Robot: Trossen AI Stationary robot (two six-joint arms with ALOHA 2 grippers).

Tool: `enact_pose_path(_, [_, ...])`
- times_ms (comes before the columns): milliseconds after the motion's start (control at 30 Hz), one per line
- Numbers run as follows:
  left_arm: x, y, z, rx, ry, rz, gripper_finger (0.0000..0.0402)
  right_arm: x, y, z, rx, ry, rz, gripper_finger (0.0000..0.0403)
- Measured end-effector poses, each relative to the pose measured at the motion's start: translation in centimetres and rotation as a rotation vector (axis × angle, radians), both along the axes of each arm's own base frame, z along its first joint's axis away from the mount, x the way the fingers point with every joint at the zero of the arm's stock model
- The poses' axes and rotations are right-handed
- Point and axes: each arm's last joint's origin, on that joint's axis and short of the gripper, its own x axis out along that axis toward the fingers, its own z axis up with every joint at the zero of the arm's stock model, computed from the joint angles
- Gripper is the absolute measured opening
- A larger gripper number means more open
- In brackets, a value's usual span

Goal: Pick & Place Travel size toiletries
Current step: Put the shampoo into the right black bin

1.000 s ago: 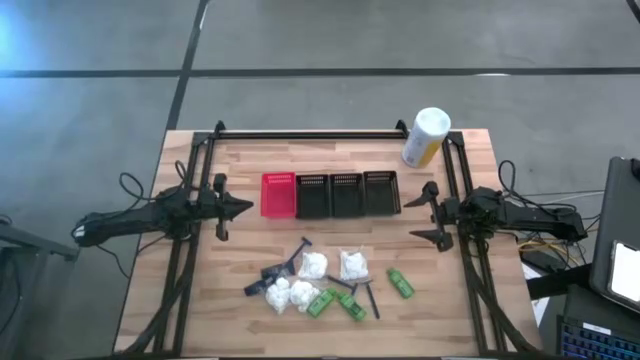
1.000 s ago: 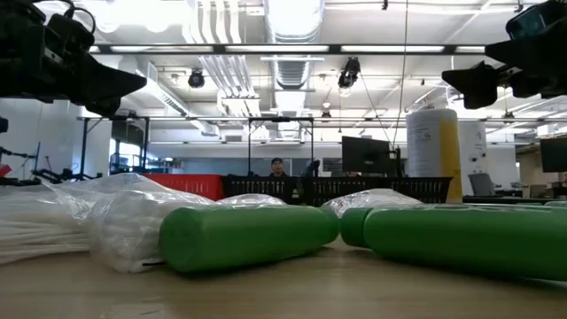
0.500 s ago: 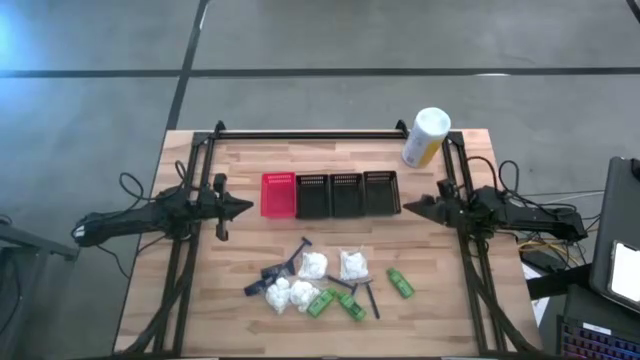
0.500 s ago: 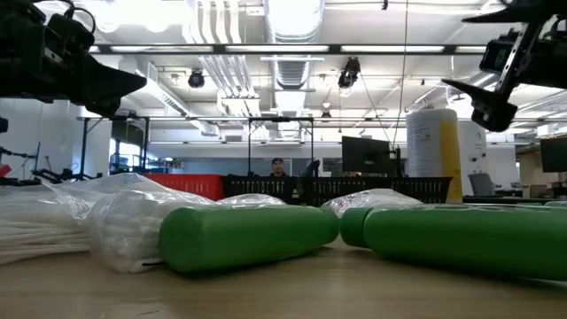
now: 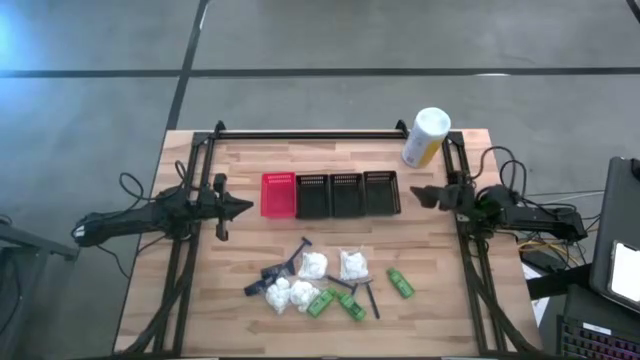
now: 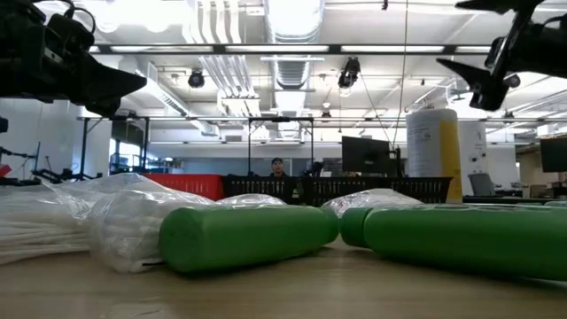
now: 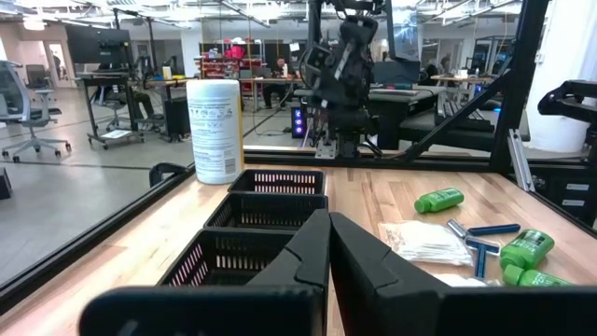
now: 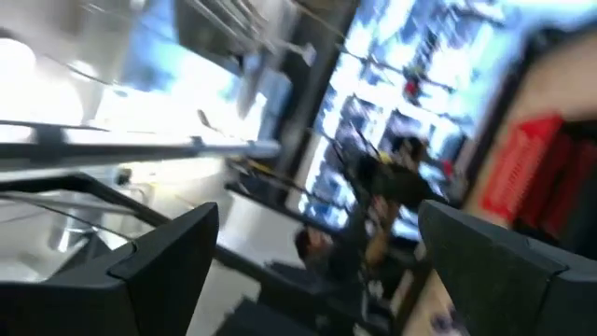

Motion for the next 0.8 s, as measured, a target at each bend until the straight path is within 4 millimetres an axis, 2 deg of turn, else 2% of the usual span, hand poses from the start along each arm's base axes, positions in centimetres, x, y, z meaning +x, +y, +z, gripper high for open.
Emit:
enact_pose_path(167, [0.0,0.0,0.0,0.000,0.000,0.000,0.0012,-0.3,-0.1,0.8,-0.010,-0.081,-0.031,0.0364])
enact_pose_path(333, [0.0,0.0,0.0,0.000,0.001,0.000,0.0012,1.0,0.3,-0.4,0.169,0.050,0.097,0.0363])
enact_pose_path(433, [0.0,0.0,0.0,0.000,0.000,0.000,0.0012,2.2,1.1,-0.5,0.261,0.228,0.210,0.0364])
enact_pose_path(567, [0.0,0.0,0.0,0.000,0.000,0.001,0.0012,3.8,2.7,0.2,0.322,0.574,0.315,0.0364])
enact_pose_path(667, [0.0,0.0,0.0,0.000,0.001,0.000,0.0012,4.8,3.8,0.7,0.339,0.838,0.334,0.0363])
enact_pose_path(800, [0.0,0.0,0.0,0.000,0.000,0.000,0.0012,6.6,5.0,2.0,0.303,1.085,0.289,0.0363])
